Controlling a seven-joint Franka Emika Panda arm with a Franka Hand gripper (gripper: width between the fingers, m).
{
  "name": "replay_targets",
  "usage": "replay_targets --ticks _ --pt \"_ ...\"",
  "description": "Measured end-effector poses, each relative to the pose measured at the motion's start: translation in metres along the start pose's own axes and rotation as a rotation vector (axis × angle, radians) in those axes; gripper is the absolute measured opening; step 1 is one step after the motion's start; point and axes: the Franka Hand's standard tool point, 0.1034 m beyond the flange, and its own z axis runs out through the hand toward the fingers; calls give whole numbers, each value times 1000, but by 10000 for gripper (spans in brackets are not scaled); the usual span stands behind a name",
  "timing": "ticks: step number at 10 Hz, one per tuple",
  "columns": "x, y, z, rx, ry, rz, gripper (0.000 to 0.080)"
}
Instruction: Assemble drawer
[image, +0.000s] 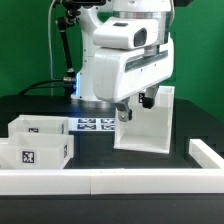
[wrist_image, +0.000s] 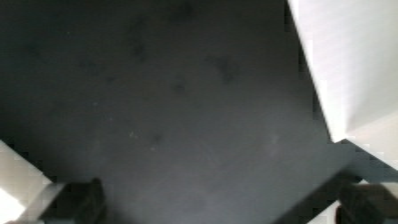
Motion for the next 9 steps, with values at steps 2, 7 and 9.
replay_targets --ticks 2,7,9 --pt "1 0 0 6 7 11 649" --pt "1 -7 2 8 4 125 649" --pt "8 -15 2 10 1 380 649"
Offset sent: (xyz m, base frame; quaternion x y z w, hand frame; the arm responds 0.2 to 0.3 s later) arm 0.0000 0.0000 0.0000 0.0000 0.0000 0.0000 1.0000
